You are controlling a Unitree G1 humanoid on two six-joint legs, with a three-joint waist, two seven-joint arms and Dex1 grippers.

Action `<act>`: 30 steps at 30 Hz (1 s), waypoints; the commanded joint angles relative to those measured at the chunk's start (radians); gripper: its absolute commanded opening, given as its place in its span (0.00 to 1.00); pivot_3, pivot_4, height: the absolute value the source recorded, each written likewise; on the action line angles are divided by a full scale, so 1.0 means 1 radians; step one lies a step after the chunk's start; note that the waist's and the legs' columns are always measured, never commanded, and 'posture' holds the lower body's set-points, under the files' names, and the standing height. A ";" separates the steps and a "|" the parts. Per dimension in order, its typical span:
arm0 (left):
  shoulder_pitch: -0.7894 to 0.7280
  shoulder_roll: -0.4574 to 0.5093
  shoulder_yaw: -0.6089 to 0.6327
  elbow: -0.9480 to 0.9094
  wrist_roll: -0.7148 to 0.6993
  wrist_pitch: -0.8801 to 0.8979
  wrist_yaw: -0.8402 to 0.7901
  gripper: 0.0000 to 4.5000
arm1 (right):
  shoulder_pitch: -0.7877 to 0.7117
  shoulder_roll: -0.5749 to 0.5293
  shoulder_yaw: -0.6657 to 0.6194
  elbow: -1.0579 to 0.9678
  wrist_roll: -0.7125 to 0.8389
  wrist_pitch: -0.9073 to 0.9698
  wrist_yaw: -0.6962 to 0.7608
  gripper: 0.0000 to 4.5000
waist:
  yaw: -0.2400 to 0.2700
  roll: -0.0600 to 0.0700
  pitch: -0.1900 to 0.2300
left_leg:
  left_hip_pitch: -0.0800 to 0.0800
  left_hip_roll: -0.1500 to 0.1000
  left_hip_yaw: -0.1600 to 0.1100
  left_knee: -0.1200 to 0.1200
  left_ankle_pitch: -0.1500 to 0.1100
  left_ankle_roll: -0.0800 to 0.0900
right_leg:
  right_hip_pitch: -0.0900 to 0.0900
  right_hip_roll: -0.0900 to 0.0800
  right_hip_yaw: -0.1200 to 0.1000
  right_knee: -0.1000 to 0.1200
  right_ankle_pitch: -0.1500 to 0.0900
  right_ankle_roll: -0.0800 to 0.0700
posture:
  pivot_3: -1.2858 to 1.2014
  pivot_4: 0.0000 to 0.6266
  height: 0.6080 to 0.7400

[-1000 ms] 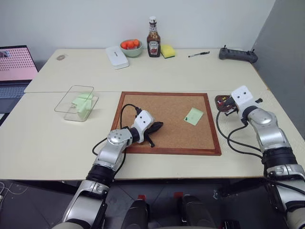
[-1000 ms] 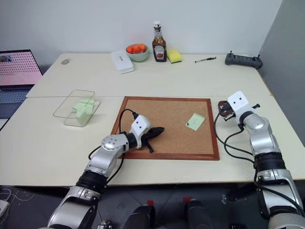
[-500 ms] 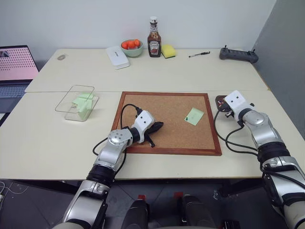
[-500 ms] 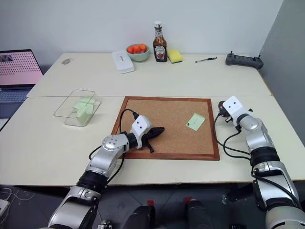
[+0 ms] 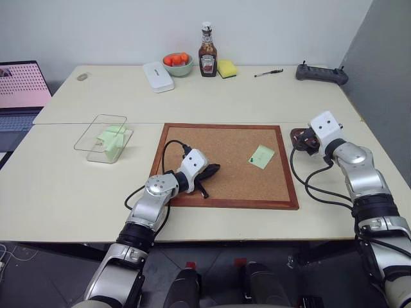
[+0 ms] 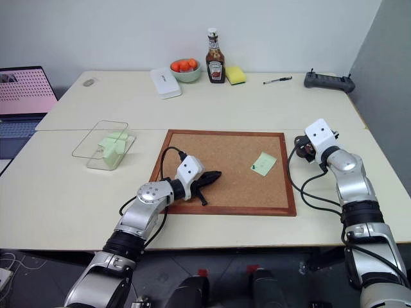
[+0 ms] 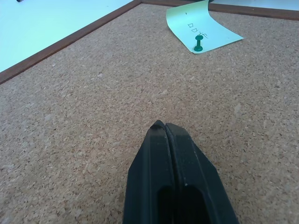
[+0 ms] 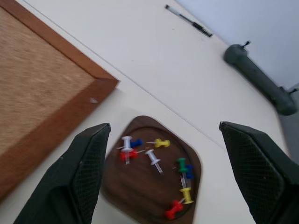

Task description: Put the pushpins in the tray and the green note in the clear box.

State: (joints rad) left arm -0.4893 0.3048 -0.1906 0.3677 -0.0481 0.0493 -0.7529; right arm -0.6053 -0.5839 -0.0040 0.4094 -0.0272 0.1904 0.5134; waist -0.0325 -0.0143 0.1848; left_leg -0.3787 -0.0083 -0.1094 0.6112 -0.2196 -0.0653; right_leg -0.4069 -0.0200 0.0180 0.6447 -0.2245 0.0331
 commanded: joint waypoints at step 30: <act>0.035 0.009 -0.030 0.035 0.036 0.002 -0.016 0.00 | 0.085 0.248 0.105 -0.193 0.130 0.161 0.088 0.42 | -0.001 0.001 -0.001 | 0.001 0.001 0.000 0.000 0.000 0.000 | 0.000 0.000 -0.001 0.000 0.000 0.000 | 0.52 0.24 1.00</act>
State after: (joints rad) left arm -0.4863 0.3109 -0.1897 0.3696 -0.0358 0.0362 -0.7556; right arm -0.5028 -0.3416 0.1029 0.2361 0.1005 0.3771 0.6005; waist -0.0338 -0.0134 0.1843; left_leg -0.3780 -0.0077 -0.1092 0.6112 -0.2196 -0.0652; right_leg -0.4065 -0.0199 0.0170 0.6448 -0.2246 0.0332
